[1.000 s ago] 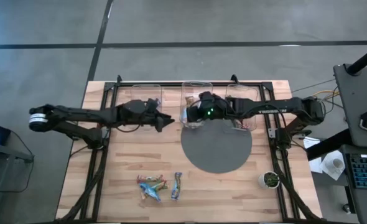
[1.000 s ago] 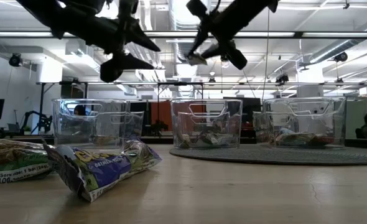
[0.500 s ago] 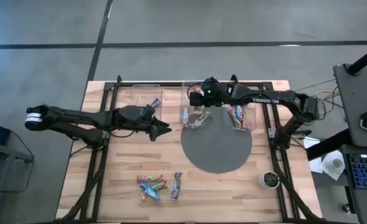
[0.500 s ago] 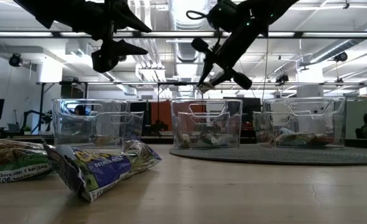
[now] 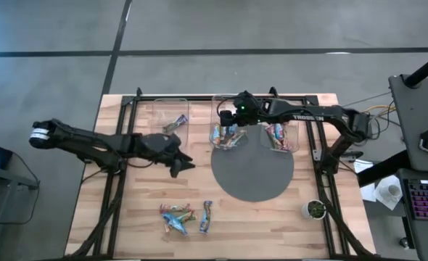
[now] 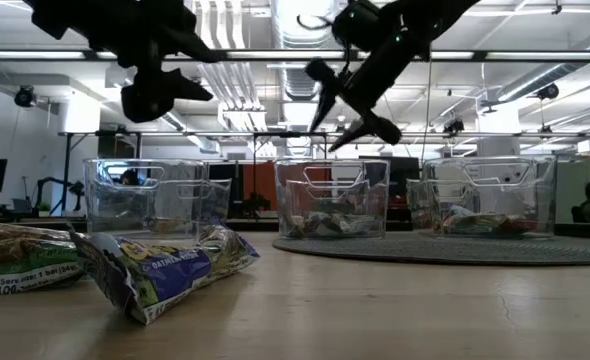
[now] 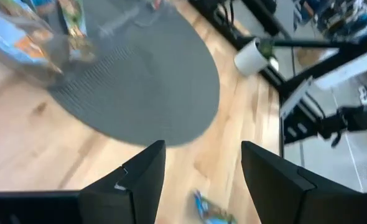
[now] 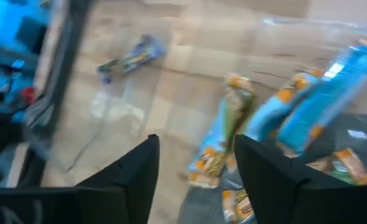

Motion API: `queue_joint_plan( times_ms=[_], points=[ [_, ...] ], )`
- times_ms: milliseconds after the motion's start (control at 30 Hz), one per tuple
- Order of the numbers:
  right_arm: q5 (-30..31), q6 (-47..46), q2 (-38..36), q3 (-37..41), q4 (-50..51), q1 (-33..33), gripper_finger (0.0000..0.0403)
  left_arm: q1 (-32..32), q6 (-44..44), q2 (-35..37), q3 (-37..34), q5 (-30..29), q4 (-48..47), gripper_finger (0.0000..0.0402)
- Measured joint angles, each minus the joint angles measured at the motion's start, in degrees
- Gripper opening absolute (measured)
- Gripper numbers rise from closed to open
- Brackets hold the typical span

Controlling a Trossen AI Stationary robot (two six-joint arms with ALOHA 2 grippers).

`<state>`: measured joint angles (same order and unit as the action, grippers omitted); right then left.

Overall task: Pick and place Granola Bars by type
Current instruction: Put the red granola bar into the right transparent bin

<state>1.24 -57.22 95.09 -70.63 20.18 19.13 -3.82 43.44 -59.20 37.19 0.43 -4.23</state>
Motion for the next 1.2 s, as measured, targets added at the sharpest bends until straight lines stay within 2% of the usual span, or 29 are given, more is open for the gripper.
queue_joint_plan(
  times_ms=[233, 500, 633, 800, 1000, 1200],
  points=[
    [-1.3, 11.1, -3.1, -0.3, 0.0, -10.6, 0.0211, -6.0, 1.1, 0.0, 0.0, 0.0, -6.1, 0.0193],
    [-0.7, 14.3, -3.3, -0.3, 3.0, -22.8, 0.0206, -14.6, 6.7, 0.0, 0.0, -0.1, -15.3, 0.0193],
    [2.1, 14.1, -3.2, 0.0, 5.5, -26.9, 0.0206, -19.7, 7.6, -1.0, 0.0, -0.1, -18.0, 0.0193],
    [4.0, 12.2, -3.2, 0.1, 7.1, -30.6, 0.0206, -23.9, 7.9, -3.1, 0.0, -0.2, -18.2, 0.0193],
    [6.5, 7.7, -3.2, -0.2, 6.5, -33.2, 0.0206, -24.1, 13.3, -5.6, 0.0, -1.3, -17.0, 0.0193],
    [8.0, 7.6, -3.2, -2.1, 3.3, -33.5, 0.0206, -24.1, 16.8, -6.6, 0.0, -2.3, -16.8, 0.0193]
  ],
)
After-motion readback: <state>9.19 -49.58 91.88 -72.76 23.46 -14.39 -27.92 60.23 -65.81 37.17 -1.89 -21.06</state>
